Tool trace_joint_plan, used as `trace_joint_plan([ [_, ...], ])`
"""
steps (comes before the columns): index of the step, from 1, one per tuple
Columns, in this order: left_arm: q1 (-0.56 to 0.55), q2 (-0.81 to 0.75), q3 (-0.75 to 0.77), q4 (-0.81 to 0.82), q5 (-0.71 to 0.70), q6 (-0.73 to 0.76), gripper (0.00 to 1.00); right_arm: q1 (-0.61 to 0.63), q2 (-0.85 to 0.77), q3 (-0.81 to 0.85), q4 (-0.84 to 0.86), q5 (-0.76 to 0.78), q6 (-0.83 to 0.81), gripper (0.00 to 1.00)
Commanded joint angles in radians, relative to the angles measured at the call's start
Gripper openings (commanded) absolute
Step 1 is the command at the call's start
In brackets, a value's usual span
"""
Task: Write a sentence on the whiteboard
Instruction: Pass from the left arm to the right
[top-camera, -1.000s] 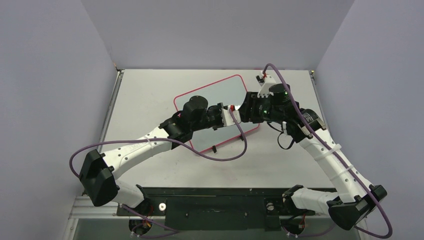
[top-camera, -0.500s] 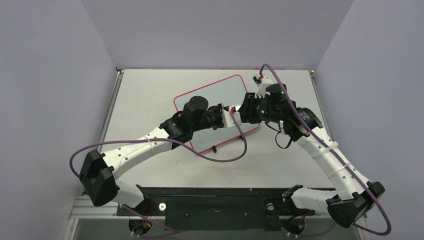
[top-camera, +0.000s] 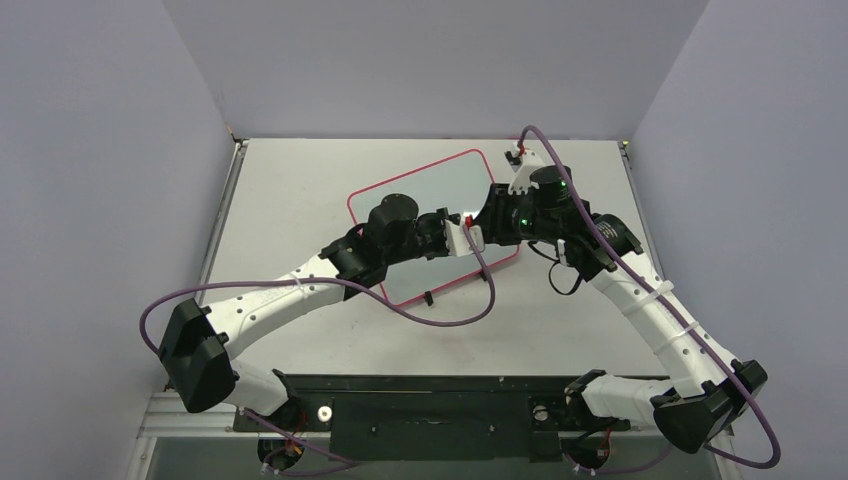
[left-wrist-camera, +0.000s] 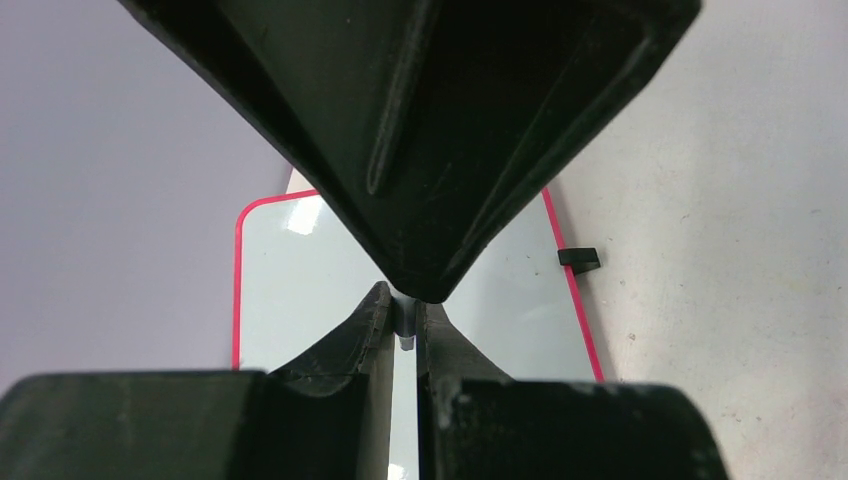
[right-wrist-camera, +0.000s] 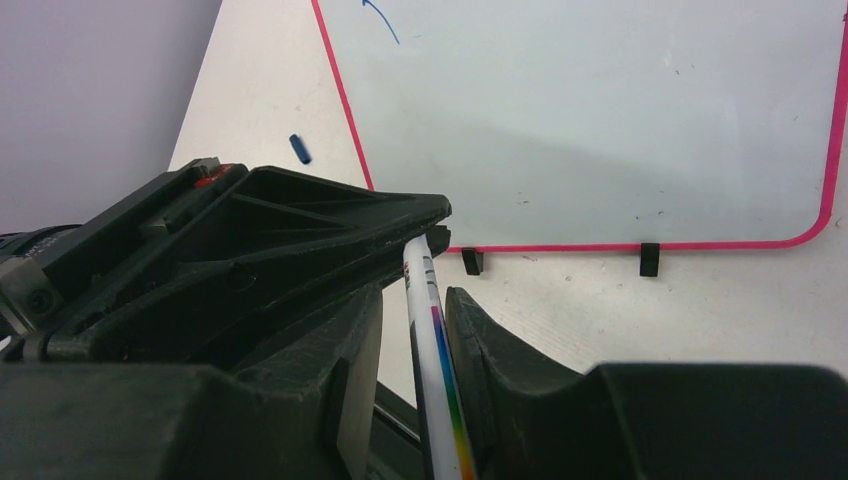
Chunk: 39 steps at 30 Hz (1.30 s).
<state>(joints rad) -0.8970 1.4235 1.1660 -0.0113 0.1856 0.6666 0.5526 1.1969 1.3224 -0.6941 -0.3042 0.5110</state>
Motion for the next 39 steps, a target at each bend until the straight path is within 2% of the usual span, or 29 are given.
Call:
trace_joint_plan([
  [1, -0.023, -0.031, -0.006, 0.033, 0.015, 0.012, 0.00, 0.011, 0.001, 0.010, 0.074, 0.005, 0.021, 0.26],
  [18, -0.028, -0.052, -0.021, 0.055, 0.011, 0.004, 0.00, 0.026, 0.003, -0.005, 0.096, 0.034, 0.037, 0.17],
  [22, -0.029, -0.061, -0.027, 0.061, 0.014, -0.001, 0.00, 0.034, 0.005, -0.008, 0.104, 0.048, 0.042, 0.09],
  [24, -0.029, -0.065, -0.029, 0.062, 0.014, -0.004, 0.00, 0.040, 0.011, -0.009, 0.106, 0.053, 0.042, 0.00],
  [29, -0.029, -0.076, -0.031, 0.057, 0.015, -0.010, 0.01, 0.053, 0.009, -0.013, 0.104, 0.073, 0.033, 0.00],
  [31, -0.029, -0.081, -0.035, 0.048, -0.001, -0.015, 0.14, 0.053, -0.001, -0.014, 0.103, 0.090, 0.032, 0.00],
  [32, -0.027, -0.084, -0.036, 0.046, -0.012, -0.019, 0.29, 0.053, -0.007, -0.013, 0.098, 0.104, 0.029, 0.00],
  [33, -0.022, -0.089, -0.037, 0.031, -0.030, -0.032, 0.38, 0.051, -0.011, -0.012, 0.095, 0.111, 0.027, 0.00],
  [34, -0.016, -0.094, -0.038, 0.022, -0.029, -0.037, 0.55, 0.048, -0.020, -0.010, 0.088, 0.126, 0.022, 0.00],
  [36, 0.015, -0.114, -0.043, -0.027, 0.014, -0.037, 0.65, 0.040, -0.031, -0.006, 0.074, 0.144, 0.014, 0.00],
  [39, 0.089, -0.153, -0.050, -0.042, 0.106, -0.061, 0.67, 0.025, -0.046, -0.005, 0.056, 0.161, 0.000, 0.00],
])
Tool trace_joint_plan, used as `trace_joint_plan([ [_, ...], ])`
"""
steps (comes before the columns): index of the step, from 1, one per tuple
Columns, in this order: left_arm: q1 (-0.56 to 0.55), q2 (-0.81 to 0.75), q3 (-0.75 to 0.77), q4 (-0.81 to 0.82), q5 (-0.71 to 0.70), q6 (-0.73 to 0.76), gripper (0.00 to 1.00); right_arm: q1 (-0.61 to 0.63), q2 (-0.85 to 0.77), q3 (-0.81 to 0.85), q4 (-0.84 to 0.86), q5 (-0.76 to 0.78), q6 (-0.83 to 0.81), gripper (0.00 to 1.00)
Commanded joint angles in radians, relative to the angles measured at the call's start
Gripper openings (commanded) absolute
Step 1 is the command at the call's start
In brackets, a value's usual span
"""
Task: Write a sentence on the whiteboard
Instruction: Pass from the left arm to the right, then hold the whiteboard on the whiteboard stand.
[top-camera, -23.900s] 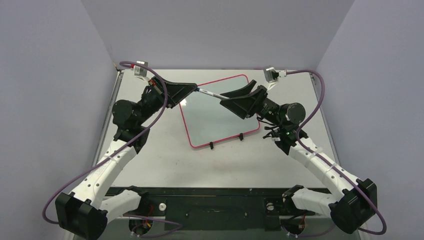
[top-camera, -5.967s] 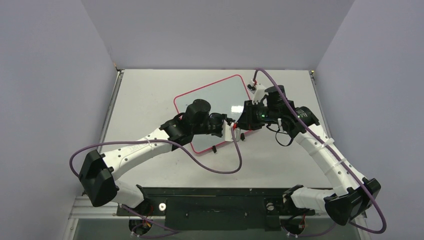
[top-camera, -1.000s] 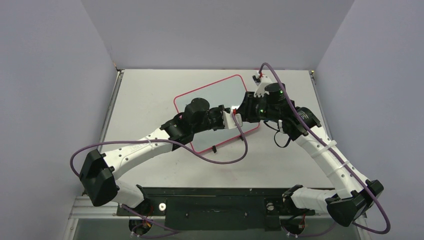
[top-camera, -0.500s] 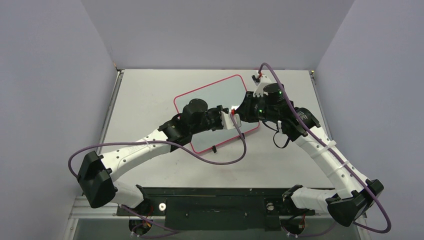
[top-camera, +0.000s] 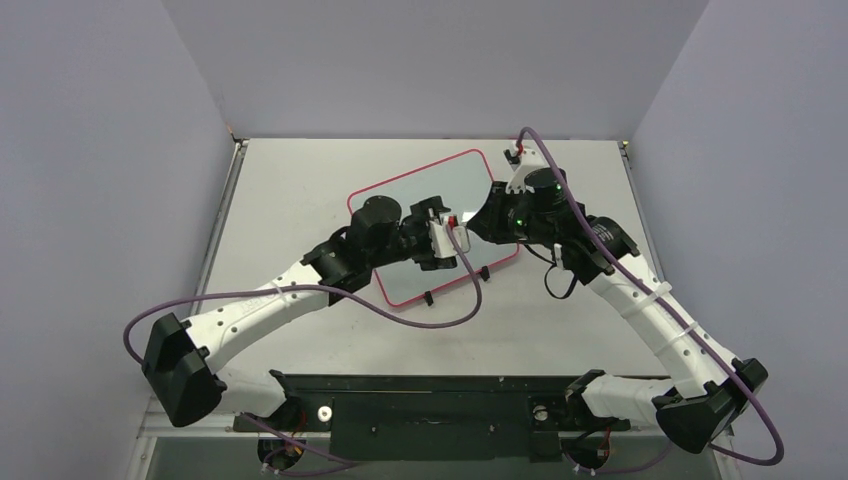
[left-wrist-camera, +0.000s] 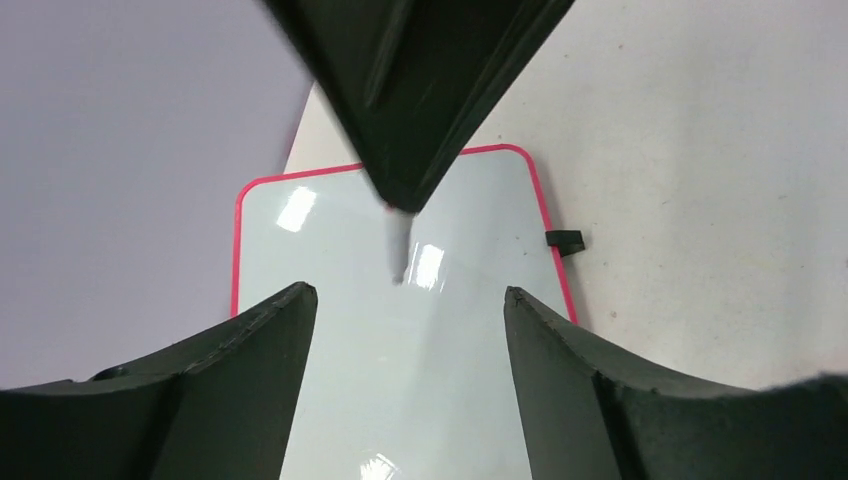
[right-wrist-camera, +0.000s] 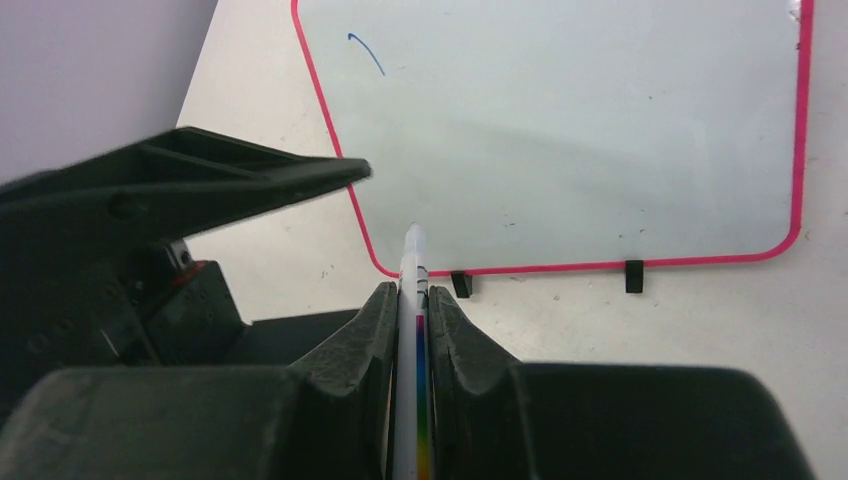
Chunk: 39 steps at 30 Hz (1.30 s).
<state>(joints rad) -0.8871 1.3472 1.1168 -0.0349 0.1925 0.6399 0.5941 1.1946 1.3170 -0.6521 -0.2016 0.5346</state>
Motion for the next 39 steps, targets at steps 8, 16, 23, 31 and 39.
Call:
trace_joint_plan([
  [8, 0.308, -0.004, 0.137, -0.063, 0.170, -0.232, 0.64, -0.030, -0.069, -0.015, 0.000, 0.069, -0.053, 0.00],
  [16, 0.584, 0.282, 0.368, -0.160, 0.441, -0.456, 0.56, -0.030, -0.077, -0.050, 0.047, 0.023, -0.059, 0.00],
  [23, 0.703, 0.466, 0.449, -0.150, 0.579, -0.573, 0.55, -0.026, -0.039, -0.038, 0.059, 0.013, -0.060, 0.00],
  [31, 0.791, 0.629, 0.526, -0.077, 0.816, -0.753, 0.42, -0.017, 0.016, -0.009, 0.064, 0.018, -0.056, 0.00],
  [39, 0.792, 0.719, 0.601, -0.157, 0.923, -0.761, 0.33, -0.004, 0.054, 0.008, 0.063, 0.032, -0.052, 0.00],
])
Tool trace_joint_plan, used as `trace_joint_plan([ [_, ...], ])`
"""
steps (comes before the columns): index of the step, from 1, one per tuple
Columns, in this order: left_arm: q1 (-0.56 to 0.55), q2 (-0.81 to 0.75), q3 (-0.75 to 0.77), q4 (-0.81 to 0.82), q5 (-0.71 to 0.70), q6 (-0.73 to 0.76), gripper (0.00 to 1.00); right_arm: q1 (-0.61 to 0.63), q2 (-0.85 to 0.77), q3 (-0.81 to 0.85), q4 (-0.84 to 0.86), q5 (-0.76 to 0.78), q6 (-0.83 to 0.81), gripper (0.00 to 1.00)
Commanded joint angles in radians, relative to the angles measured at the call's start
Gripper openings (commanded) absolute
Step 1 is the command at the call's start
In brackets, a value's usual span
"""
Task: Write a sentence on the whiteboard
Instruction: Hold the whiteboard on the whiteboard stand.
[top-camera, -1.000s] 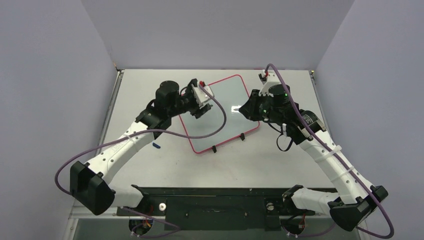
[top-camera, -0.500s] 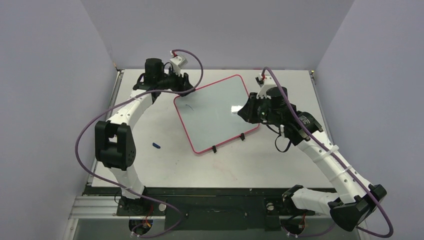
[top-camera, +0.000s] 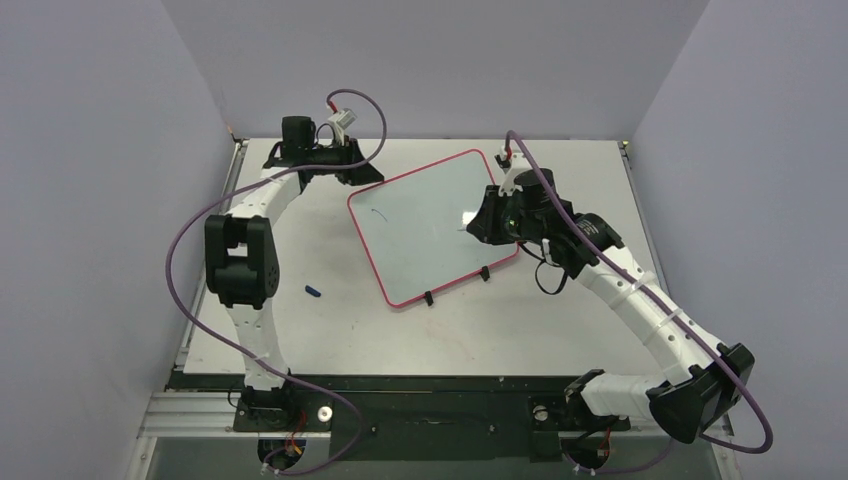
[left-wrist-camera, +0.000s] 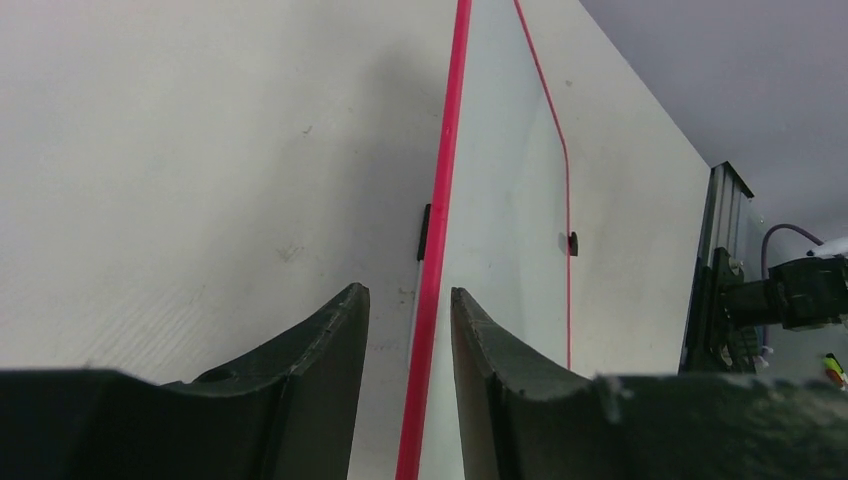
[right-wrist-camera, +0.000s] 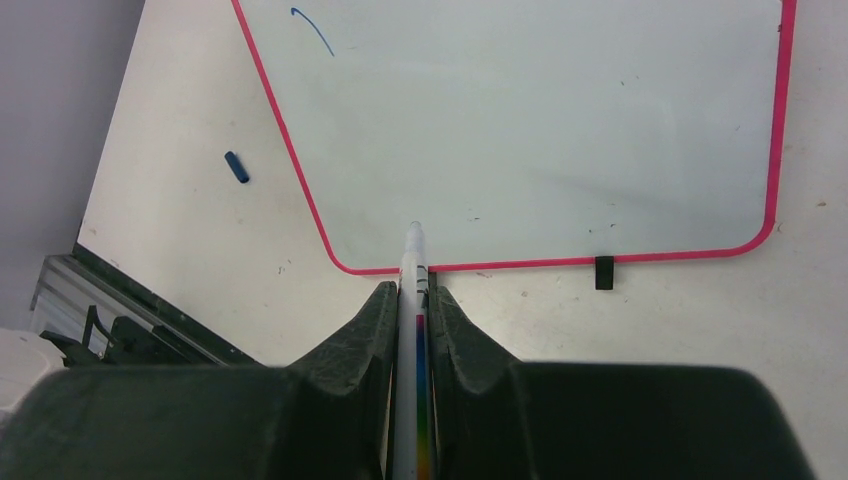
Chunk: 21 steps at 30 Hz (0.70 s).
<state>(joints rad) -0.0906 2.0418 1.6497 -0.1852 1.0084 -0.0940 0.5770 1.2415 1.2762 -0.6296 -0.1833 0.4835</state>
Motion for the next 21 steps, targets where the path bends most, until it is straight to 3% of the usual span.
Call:
trace_joint_plan([
  [1, -0.006, 0.029, 0.072, 0.001, 0.115, -0.048, 0.32, 0.016, 0.010, 0.050, 0.041, 0.015, -0.001, 0.00],
  [8, -0.016, 0.042, 0.064, 0.063, 0.143, -0.125, 0.29, 0.024, 0.016, 0.051, 0.042, 0.026, 0.004, 0.00],
  [21, -0.063, 0.119, 0.169, -0.227, 0.121, 0.070, 0.27, 0.036, 0.031, 0.063, 0.041, 0.032, 0.007, 0.00],
])
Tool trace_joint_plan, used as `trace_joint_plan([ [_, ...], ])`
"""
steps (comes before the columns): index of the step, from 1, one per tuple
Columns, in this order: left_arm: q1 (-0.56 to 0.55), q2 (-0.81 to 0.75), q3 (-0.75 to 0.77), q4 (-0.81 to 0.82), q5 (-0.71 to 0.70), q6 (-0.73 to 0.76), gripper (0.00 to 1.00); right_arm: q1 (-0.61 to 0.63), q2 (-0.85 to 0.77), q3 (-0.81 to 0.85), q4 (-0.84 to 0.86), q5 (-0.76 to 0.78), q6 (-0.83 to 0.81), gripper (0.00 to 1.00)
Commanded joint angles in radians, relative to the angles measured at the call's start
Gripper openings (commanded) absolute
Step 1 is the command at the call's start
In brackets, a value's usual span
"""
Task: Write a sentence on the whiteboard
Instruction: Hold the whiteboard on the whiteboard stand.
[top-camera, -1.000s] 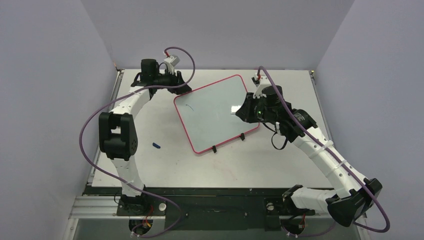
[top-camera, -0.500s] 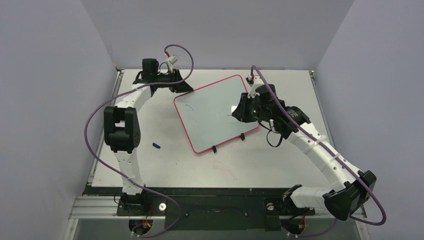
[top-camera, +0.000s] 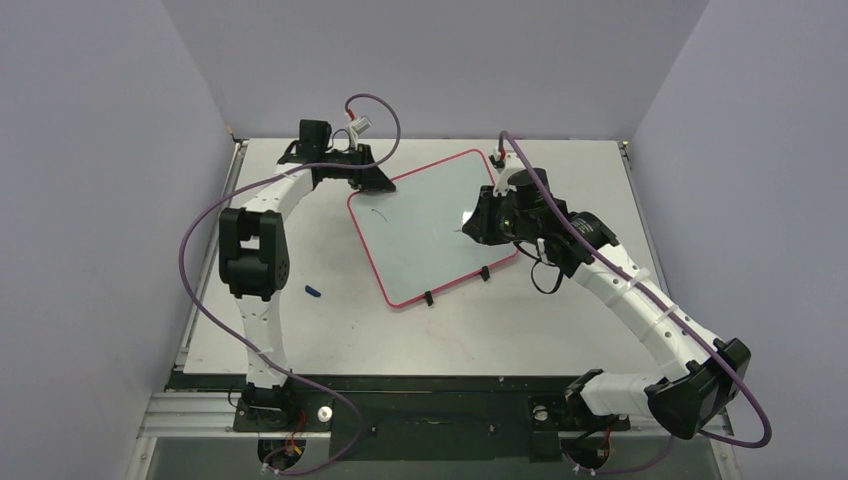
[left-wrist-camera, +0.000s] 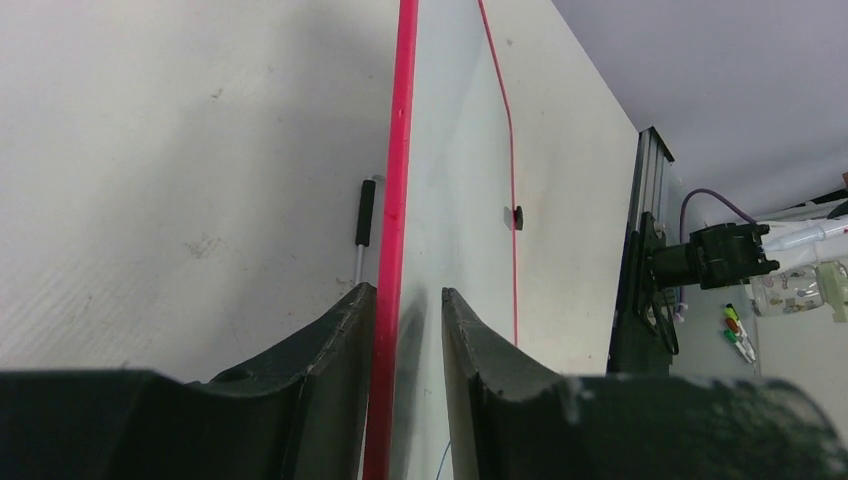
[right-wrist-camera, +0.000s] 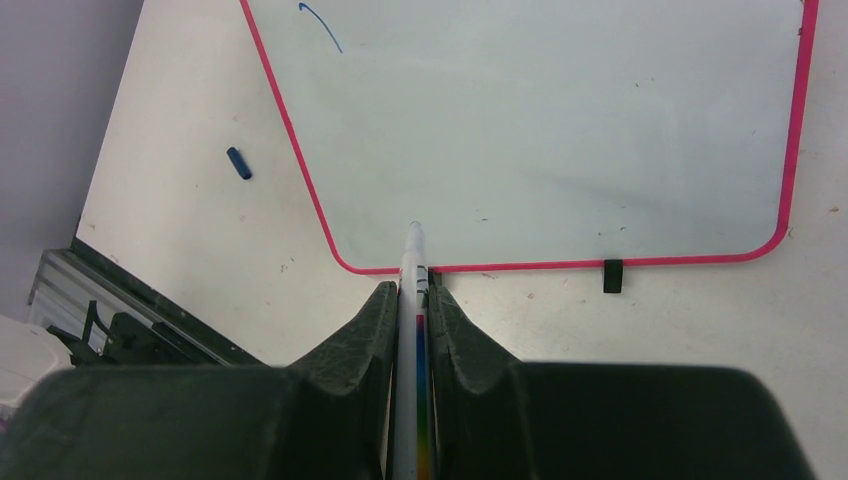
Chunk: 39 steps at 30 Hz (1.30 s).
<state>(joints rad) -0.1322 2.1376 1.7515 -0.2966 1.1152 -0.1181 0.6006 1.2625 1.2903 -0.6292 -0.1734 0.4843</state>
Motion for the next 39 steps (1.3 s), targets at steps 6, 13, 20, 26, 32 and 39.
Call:
trace_joint_plan([
  [6, -0.039, 0.020, 0.076, -0.135, 0.000, 0.113, 0.04, 0.026, 0.022, 0.056, 0.043, 0.029, 0.010, 0.00],
  [13, -0.067, -0.052, 0.026, -0.092, -0.009, 0.168, 0.00, 0.088, 0.048, 0.028, 0.168, 0.037, 0.007, 0.00],
  [20, -0.077, -0.090, 0.001, -0.104, -0.034, 0.207, 0.00, 0.201, 0.144, -0.041, 0.434, 0.116, -0.041, 0.00],
  [26, -0.077, -0.104, -0.013, -0.106, -0.043, 0.227, 0.00, 0.247, 0.257, -0.008, 0.537, 0.222, -0.119, 0.00],
  [32, -0.077, -0.110, -0.020, -0.108, -0.040, 0.238, 0.00, 0.261, 0.362, 0.048, 0.558, 0.261, -0.139, 0.00],
  [39, -0.075, -0.112, -0.024, -0.103, -0.035, 0.241, 0.00, 0.260, 0.404, 0.096, 0.569, 0.291, -0.148, 0.00],
])
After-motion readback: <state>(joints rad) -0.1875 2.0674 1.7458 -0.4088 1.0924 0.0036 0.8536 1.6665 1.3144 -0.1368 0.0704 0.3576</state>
